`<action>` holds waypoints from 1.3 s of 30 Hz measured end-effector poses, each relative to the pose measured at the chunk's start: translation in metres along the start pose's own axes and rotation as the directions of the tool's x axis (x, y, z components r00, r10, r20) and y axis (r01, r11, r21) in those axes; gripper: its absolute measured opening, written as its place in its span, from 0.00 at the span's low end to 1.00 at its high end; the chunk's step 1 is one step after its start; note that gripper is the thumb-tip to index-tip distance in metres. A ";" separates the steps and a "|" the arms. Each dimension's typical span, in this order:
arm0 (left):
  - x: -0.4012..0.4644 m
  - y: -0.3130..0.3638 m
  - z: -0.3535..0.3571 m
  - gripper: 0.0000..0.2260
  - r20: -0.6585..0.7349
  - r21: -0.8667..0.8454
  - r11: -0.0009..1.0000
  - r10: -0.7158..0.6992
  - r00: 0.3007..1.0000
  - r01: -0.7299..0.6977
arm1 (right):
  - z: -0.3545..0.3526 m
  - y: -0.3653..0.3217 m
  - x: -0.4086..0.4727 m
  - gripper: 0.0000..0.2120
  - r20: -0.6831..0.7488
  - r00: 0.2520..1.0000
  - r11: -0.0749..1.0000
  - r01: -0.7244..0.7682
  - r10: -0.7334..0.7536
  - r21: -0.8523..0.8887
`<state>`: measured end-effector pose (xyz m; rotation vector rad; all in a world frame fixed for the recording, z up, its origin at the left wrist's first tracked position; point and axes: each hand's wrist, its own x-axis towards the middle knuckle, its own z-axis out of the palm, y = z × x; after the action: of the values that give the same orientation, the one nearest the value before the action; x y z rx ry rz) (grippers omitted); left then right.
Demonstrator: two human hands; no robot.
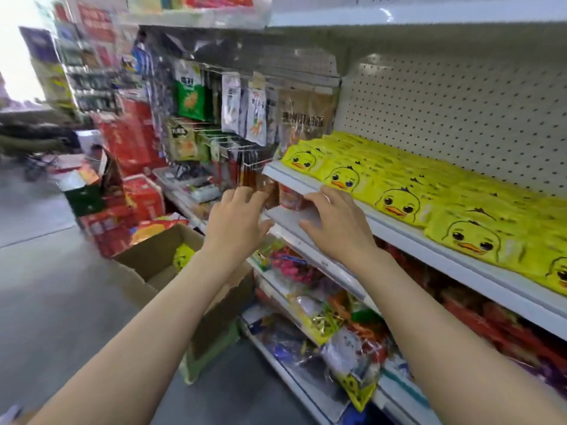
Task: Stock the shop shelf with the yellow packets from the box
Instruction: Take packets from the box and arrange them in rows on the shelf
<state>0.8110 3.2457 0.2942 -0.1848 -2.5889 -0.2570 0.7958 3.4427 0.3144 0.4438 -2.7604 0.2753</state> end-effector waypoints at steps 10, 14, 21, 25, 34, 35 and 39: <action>0.083 -0.170 0.061 0.21 0.016 0.101 0.980 -0.171 0.985 0.169 | 0.125 -0.086 0.185 0.27 0.058 0.978 0.977 0.198 -0.202 0.080; 0.129 -0.235 0.091 0.22 0.095 0.166 0.961 -0.241 0.966 0.223 | 0.174 -0.113 0.262 0.27 0.139 0.959 0.966 0.230 -0.246 0.122; 0.170 -0.337 0.155 0.20 0.185 0.165 0.940 -0.328 0.926 0.300 | 0.267 -0.150 0.356 0.27 0.311 0.914 0.959 0.205 -0.259 0.195; 0.181 -0.395 0.209 0.19 0.297 0.157 0.938 -0.344 0.891 0.310 | 0.331 -0.167 0.394 0.28 0.399 0.890 0.968 0.152 -0.223 0.201; 0.191 -0.538 0.380 0.21 0.613 0.023 0.959 -0.236 0.754 0.281 | 0.521 -0.201 0.427 0.23 0.680 0.733 0.961 -0.174 -0.020 0.216; 0.188 -0.551 0.402 0.21 0.654 0.005 0.961 -0.211 0.727 0.275 | 0.544 -0.204 0.425 0.23 0.715 0.699 0.952 -0.222 0.005 0.210; 0.165 -0.586 0.483 0.22 0.778 -0.084 0.963 -0.096 0.621 0.254 | 0.625 -0.208 0.408 0.23 0.815 0.560 0.880 -0.452 0.151 0.147</action>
<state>0.3266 2.7941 -0.1128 -0.1163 -3.4603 -0.6133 0.3172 2.9893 -0.0937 0.1473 -3.6991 0.8509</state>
